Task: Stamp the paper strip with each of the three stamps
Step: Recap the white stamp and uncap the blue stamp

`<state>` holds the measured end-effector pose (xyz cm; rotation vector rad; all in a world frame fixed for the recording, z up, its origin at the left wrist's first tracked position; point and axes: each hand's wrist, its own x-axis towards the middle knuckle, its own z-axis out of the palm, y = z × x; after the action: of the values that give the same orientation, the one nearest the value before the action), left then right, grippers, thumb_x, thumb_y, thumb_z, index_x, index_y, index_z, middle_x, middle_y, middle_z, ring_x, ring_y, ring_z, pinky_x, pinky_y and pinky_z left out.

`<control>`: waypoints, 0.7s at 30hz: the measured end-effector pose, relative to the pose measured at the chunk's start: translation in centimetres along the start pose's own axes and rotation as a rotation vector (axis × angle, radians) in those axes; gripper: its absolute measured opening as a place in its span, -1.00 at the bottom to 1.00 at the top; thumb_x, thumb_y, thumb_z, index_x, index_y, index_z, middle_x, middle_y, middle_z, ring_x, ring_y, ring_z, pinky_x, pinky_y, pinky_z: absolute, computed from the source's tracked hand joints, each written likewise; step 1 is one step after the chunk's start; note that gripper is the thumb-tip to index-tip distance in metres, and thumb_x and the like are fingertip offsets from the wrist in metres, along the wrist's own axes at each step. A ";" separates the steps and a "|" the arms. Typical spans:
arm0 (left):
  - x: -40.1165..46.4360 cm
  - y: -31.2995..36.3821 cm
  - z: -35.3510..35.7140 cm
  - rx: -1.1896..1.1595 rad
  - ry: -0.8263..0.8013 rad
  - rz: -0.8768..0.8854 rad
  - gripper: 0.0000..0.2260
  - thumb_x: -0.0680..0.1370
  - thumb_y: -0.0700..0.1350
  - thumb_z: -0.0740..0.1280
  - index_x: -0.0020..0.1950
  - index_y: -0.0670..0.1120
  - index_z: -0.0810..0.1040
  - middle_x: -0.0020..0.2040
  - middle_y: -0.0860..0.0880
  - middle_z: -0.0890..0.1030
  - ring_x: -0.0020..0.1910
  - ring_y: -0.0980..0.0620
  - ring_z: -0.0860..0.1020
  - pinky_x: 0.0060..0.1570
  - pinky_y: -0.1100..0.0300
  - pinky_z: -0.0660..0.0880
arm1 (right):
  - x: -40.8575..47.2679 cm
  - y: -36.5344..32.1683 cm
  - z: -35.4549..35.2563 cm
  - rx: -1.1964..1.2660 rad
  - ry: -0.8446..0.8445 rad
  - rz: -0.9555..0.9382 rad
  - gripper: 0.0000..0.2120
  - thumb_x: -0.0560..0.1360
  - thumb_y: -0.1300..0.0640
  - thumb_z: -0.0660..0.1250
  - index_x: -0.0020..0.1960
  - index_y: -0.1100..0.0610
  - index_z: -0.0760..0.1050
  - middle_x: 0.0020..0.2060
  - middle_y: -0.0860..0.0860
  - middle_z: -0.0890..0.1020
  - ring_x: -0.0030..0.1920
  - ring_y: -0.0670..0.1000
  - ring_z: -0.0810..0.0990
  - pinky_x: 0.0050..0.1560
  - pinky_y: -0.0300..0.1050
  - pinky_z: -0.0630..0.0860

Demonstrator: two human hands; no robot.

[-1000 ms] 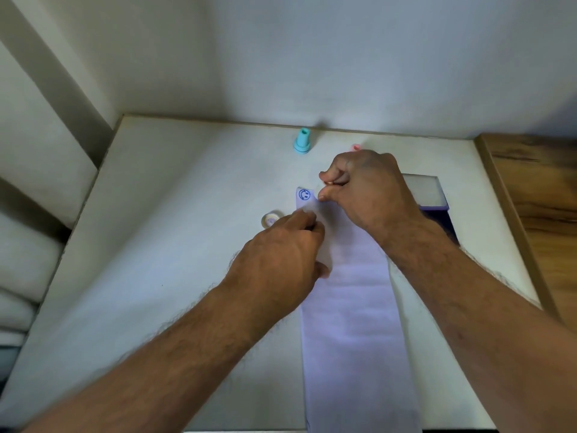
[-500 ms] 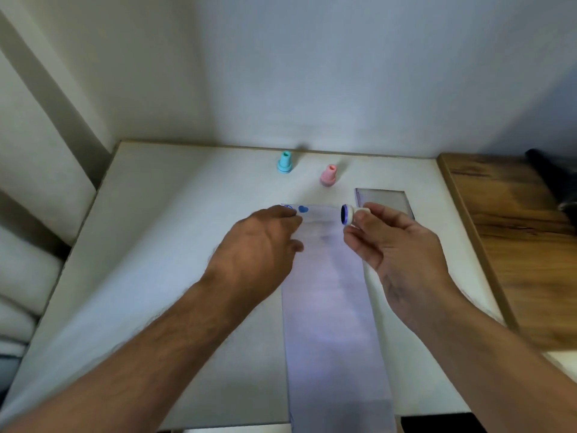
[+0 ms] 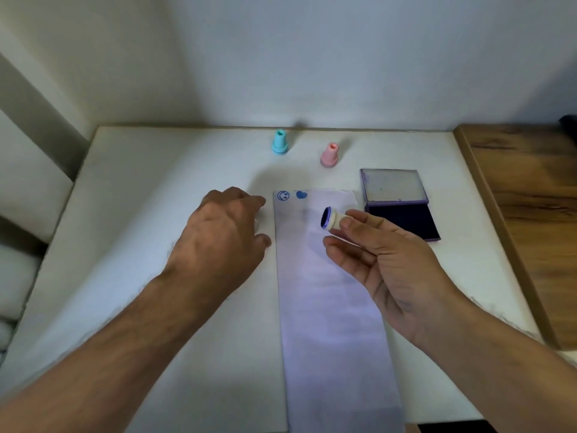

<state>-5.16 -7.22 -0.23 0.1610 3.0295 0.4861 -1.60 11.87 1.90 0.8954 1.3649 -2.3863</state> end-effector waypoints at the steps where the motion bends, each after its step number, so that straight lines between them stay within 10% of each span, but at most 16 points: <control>1: 0.1 -0.1 0.0 0.000 -0.005 -0.010 -0.57 0.47 -0.02 0.40 0.34 0.01 0.50 0.23 0.00 0.55 0.20 -0.06 0.46 0.12 0.16 0.40 | 0.2 0.0 0.0 0.000 -0.006 0.004 -0.77 0.41 0.30 0.43 0.07 0.25 0.57 -0.11 0.15 0.72 -0.13 0.09 0.71 -0.17 -0.14 0.66; 21: 0.3 0.1 -0.4 -0.190 0.075 -0.181 -0.85 0.46 -0.01 0.38 0.01 0.09 0.65 -0.22 0.13 0.66 -0.17 0.08 0.63 -0.09 0.24 0.56 | 0.9 0.5 0.7 -0.013 -0.047 0.064 -0.75 0.35 0.31 0.43 0.04 0.24 0.58 -0.19 0.15 0.72 -0.23 0.07 0.70 -0.17 -0.10 0.67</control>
<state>-5.52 -7.19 0.15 -0.1430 3.0069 0.7731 -2.31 11.09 1.24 0.8613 1.3125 -2.3333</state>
